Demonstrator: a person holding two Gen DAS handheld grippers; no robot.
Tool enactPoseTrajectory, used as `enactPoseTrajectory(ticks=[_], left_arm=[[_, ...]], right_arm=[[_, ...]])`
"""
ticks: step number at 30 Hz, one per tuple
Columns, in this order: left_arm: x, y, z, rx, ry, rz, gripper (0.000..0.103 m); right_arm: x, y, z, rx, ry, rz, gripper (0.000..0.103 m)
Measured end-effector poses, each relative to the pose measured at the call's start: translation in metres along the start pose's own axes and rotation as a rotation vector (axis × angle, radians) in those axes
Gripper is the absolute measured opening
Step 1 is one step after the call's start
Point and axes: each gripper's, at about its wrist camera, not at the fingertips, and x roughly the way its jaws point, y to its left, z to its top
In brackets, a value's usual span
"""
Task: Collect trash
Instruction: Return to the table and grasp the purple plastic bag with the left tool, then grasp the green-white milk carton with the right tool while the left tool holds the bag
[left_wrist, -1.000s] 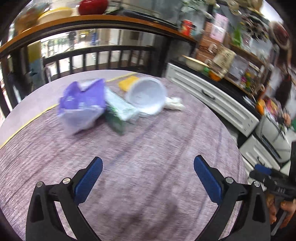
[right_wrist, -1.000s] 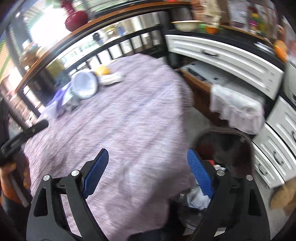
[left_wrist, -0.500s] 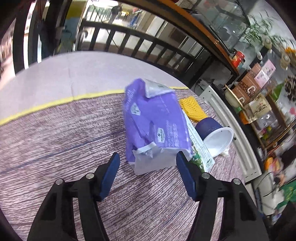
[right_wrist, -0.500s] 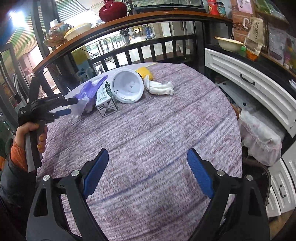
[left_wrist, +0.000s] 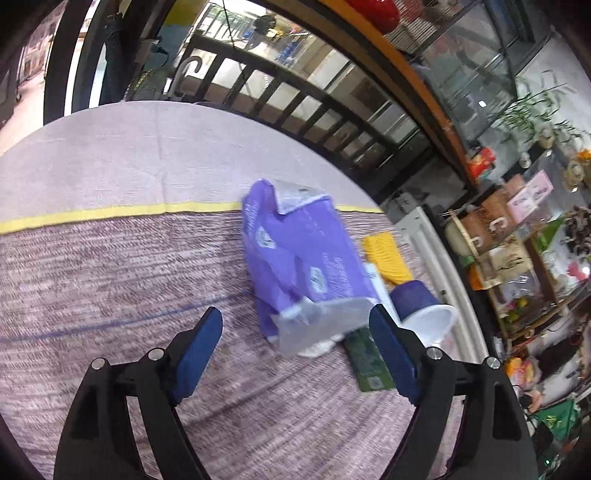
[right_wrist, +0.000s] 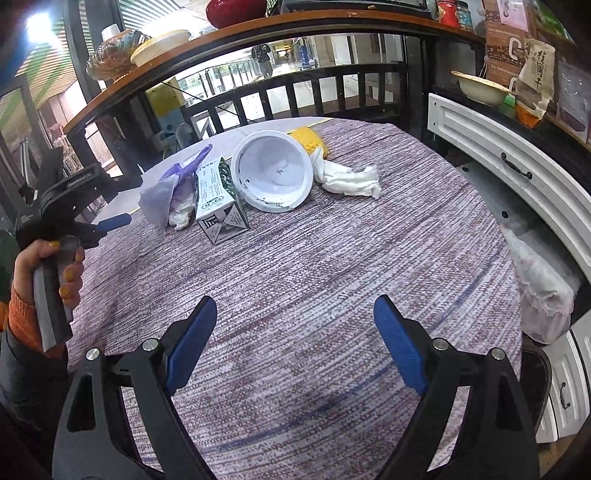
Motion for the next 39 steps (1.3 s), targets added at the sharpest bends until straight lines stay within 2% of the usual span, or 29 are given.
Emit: enactPoseTrajectory(ticks=[2,5,7,9,12,15,18,22,32,35,37,39], left_arm=[[0.011,0.001,0.006,-0.02,0.024,-0.012,0.078],[0.032,0.006,0.013,-0.069,0.072,-0.044,0.063],[0.044,0.01,0.015,-0.091,0.097,-0.066,0.043],[0.048,0.011,0.014,-0.078,0.099,-0.063,0.026],[0.034,0.006,0.011,-0.037,0.051,-0.047,0.015],[0.005,-0.006,0.013,0.042,-0.042,-0.008,0.012],[-0.021,-0.009,0.014,0.077,-0.099,-0.022,0.012],[-0.043,-0.003,0.005,0.087,-0.116,-0.026,0.012],[-0.064,0.022,-0.017,0.079,-0.123,0.027,0.012],[-0.066,0.023,-0.021,0.085,-0.123,0.027,0.012],[-0.068,0.021,-0.024,0.099,-0.134,0.039,0.012],[-0.067,0.018,-0.028,0.111,-0.13,0.038,0.012]], right_arm=[[0.005,0.005,0.002,-0.007,0.004,0.012,0.086],[0.008,0.014,0.003,-0.027,0.006,0.017,0.086],[0.01,0.019,0.004,-0.037,0.007,0.018,0.086],[0.011,0.022,0.005,-0.051,0.006,0.013,0.086],[0.015,0.026,0.01,-0.071,0.002,0.013,0.086],[0.023,0.038,0.022,-0.122,-0.007,0.02,0.086],[0.038,0.057,0.035,-0.196,0.001,0.043,0.085],[0.067,0.078,0.051,-0.282,0.028,0.075,0.079],[0.13,0.092,0.072,-0.39,0.115,0.002,0.065],[0.14,0.095,0.076,-0.402,0.131,-0.001,0.062],[0.143,0.097,0.079,-0.389,0.132,0.01,0.051],[0.142,0.098,0.081,-0.372,0.136,0.014,0.051]])
